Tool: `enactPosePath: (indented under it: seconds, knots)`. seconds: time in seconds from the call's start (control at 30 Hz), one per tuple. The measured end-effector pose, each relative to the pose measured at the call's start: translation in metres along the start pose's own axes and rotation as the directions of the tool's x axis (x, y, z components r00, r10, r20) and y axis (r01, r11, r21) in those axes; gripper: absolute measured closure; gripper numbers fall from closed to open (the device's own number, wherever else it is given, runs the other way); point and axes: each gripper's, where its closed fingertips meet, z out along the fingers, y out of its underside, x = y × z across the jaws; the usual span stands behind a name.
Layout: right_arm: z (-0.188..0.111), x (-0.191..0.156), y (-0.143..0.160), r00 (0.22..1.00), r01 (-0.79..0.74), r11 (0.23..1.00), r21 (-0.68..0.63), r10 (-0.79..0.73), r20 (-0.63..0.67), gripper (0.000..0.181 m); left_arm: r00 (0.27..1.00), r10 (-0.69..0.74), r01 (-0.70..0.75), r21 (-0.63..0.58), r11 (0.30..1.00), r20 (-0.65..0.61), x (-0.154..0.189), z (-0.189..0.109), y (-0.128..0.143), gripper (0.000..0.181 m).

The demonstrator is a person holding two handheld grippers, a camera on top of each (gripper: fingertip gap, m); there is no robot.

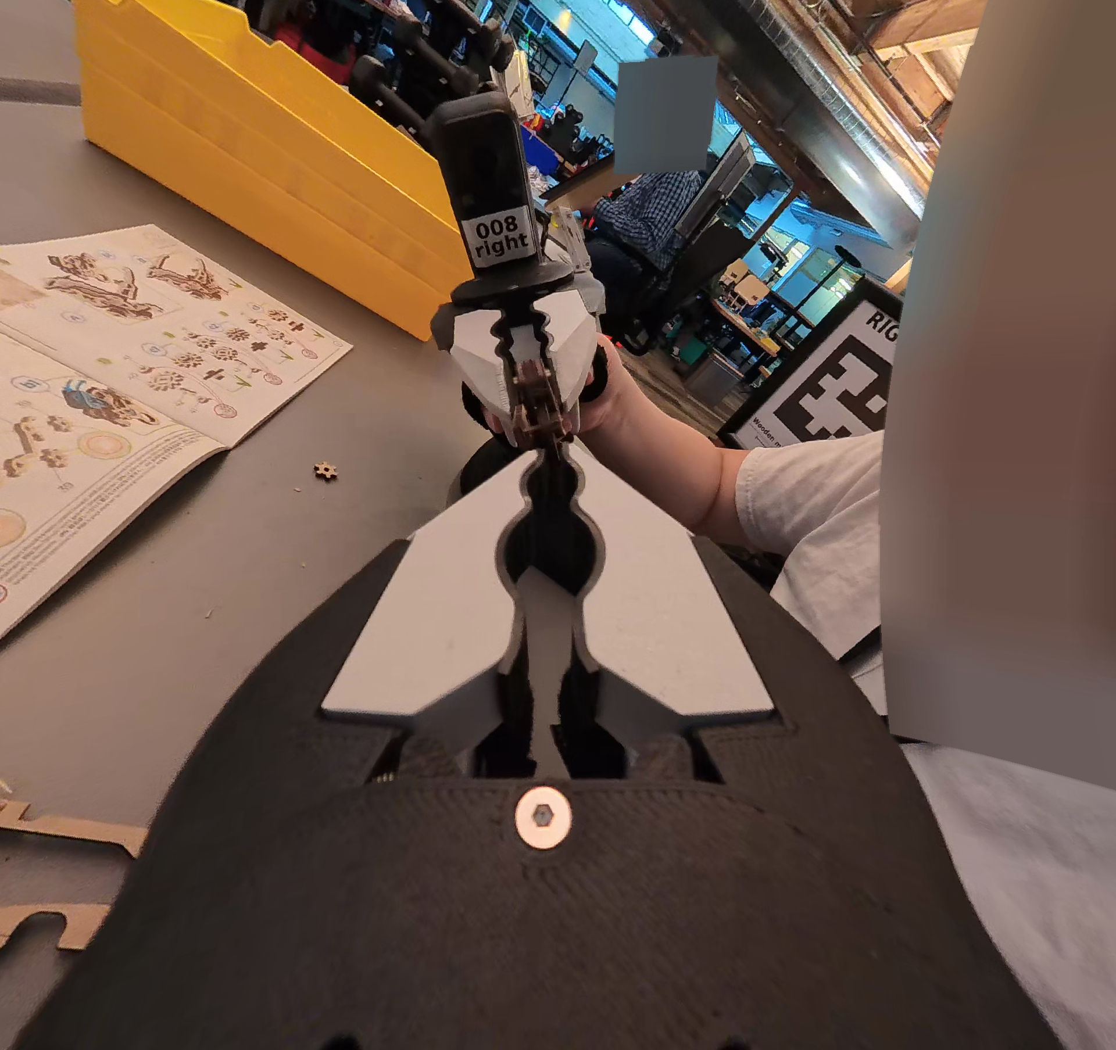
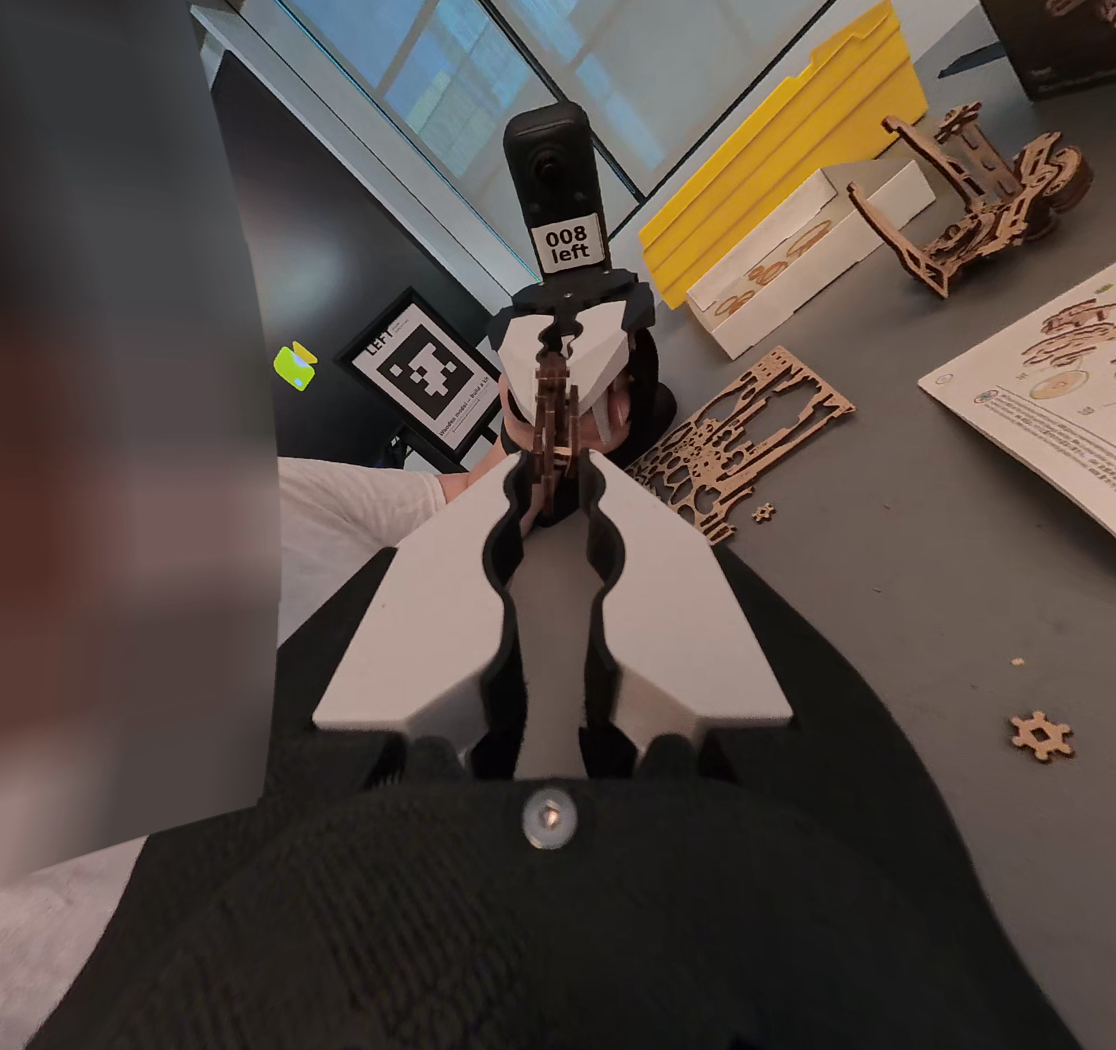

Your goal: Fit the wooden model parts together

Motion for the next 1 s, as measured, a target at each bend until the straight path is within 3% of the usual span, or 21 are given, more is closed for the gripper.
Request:
enactPosePath:
  seconds: [0.17,0.5,0.77,0.83,0.9,1.0]
  knots:
    - [-0.004,0.0,-0.0049,1.0,0.006,1.0,0.023,-0.006,-0.001,0.169,0.999,0.005,-0.006,0.017,1.0,0.033,-0.006,-0.0024,-0.0034,0.156]
    - [-0.0011,-0.0014,-0.0022,0.997,0.075,0.997,0.004,-0.075,-0.007,0.169,1.0,-0.007,0.006,0.054,0.999,0.006,-0.0036,-0.0046,-0.008,0.171]
    - [-0.0008,-0.0026,-0.0024,0.991,0.132,0.991,-0.002,-0.132,-0.017,0.169,0.999,0.036,-0.037,0.05,0.998,0.025,-0.0025,-0.0048,-0.0087,0.172]
    - [-0.0015,-0.0008,-0.0032,0.993,0.119,0.993,0.004,-0.118,-0.023,0.169,1.0,0.016,-0.017,0.054,0.998,0.019,-0.0043,-0.0042,-0.0081,0.17]
    - [-0.0012,0.0003,-0.0033,0.994,0.11,0.994,0.009,-0.109,-0.024,0.169,1.0,-0.006,0.006,0.046,0.999,0.012,-0.0053,-0.0015,-0.006,0.152]
    - [0.0015,0.0017,0.0,0.993,0.117,0.993,-0.005,-0.117,-0.03,0.17,1.0,0.001,-0.001,0.046,0.999,0.013,-0.0047,0.0021,-0.0042,0.155]
